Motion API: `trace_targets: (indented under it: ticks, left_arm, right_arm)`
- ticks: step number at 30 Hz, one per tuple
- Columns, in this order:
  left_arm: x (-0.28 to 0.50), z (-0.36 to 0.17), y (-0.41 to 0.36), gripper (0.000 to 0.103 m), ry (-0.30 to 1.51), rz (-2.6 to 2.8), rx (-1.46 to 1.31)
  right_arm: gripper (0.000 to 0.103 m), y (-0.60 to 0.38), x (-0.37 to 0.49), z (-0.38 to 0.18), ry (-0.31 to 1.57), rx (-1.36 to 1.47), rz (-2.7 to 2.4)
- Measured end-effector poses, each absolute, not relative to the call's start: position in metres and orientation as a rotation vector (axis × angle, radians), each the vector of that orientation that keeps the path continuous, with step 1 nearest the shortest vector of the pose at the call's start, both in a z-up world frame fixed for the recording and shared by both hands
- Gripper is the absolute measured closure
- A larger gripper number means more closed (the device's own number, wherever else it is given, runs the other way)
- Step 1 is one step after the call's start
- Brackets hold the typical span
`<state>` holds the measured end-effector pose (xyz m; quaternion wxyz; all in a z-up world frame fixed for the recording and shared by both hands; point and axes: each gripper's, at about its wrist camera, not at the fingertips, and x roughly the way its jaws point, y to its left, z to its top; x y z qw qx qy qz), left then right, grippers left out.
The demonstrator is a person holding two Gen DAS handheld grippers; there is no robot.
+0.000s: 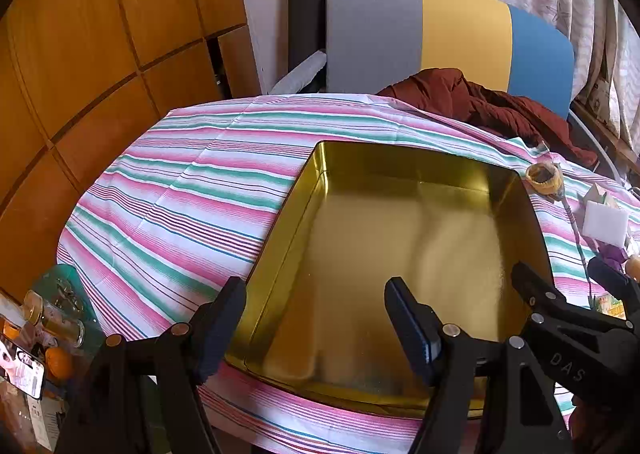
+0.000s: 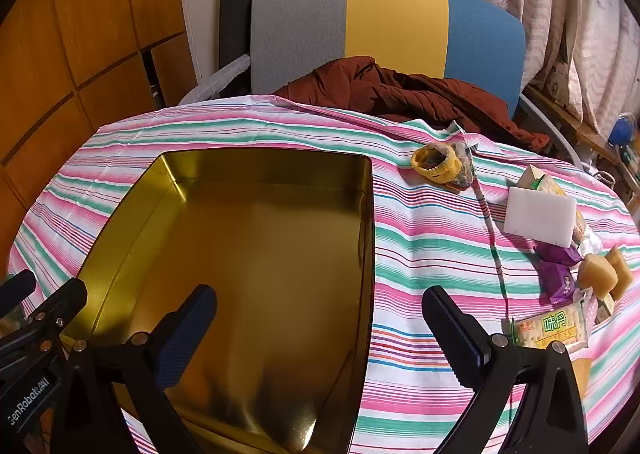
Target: Organize objects
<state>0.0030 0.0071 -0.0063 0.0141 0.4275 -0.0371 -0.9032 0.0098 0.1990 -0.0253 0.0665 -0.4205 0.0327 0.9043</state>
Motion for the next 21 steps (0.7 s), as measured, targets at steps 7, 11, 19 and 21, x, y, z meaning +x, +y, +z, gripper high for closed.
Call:
trace_targets:
  ticks: [7, 11, 19, 21]
  left_arm:
    - [0.0038, -0.0067, 0.0097, 0.03, -0.124, -2.808, 1.336]
    - [0.0022, -0.007, 0.0095, 0.03, -0.123, -2.803, 1.346]
    - [0.002, -0.0082, 0.0102, 0.03, -0.122, -2.798, 1.361]
    - [0.0027, -0.0087, 0.0107, 0.03, -0.126, -2.799, 1.363]
  right_arm:
    - [0.0, 0.2001, 0.0115, -0.0257, 0.099, -1.262, 2.729]
    - [0.0, 0.2009, 0.0114, -0.0248, 0.101, -1.259, 2.731]
    - [0.0, 0.2017, 0.0125, -0.0247, 0.096, -1.256, 2.735]
    - [0.0, 0.2019, 0.0126, -0.0256, 0.095, -1.26, 2.733]
